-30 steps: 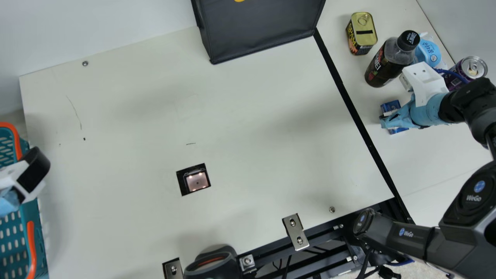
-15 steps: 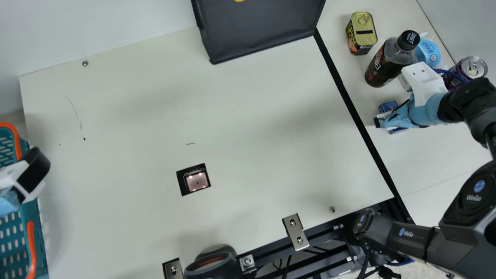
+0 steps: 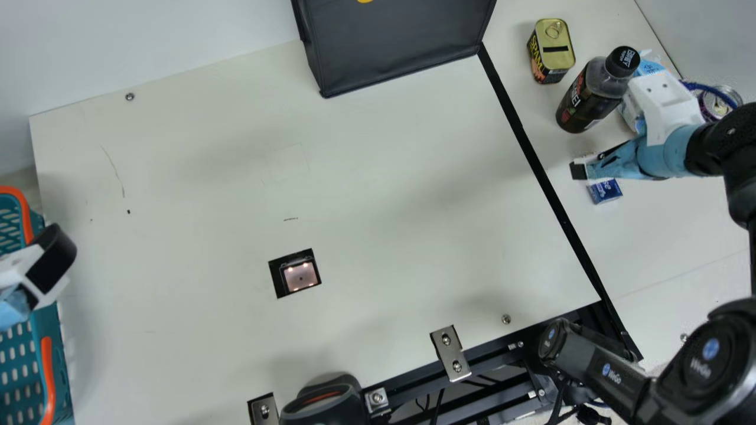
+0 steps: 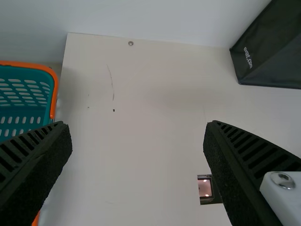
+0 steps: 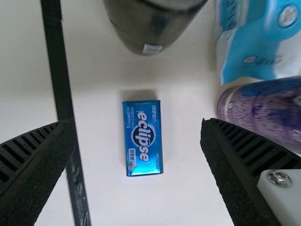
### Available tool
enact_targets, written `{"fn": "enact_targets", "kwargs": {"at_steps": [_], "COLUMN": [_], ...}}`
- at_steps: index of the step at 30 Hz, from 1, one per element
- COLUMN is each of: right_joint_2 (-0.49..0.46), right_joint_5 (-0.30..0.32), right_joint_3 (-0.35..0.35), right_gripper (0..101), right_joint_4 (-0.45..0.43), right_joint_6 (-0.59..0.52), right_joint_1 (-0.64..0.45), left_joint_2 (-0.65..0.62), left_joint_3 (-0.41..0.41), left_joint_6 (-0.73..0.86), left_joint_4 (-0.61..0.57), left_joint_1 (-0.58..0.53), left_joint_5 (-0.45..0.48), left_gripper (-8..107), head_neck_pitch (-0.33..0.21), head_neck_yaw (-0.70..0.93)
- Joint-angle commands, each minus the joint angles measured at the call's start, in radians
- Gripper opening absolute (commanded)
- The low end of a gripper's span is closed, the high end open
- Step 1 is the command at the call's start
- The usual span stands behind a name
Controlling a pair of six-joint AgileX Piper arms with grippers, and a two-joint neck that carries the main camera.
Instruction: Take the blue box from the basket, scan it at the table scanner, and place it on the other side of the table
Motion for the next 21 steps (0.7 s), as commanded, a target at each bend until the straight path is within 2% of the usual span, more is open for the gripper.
{"fn": "enact_targets", "kwargs": {"at_steps": [1,11,21], "right_joint_2": [-0.046,-0.201,-0.262], "right_joint_5": [0.050,0.222,0.346], "right_joint_3": [-0.033,-0.196,-0.373], "right_gripper": [95,95,95], "right_joint_4": [-0.014,-0.141,-0.292], "right_joint_6": [0.082,0.417,0.742], "right_joint_1": [0.024,0.232,0.575], "left_joint_2": [0.000,0.000,0.000], "left_joint_3": [0.000,0.000,0.000], "left_joint_6": [0.000,0.000,0.000], "left_joint_4": [0.000,0.000,0.000], "left_joint_1": [0.000,0.000,0.000], "left_joint_5": [0.000,0.000,0.000], "left_gripper": [90,90,90], "head_neck_pitch": [-0.027,-0.027,-0.027], "head_neck_yaw": [-0.002,-0.002,-0.002]}}
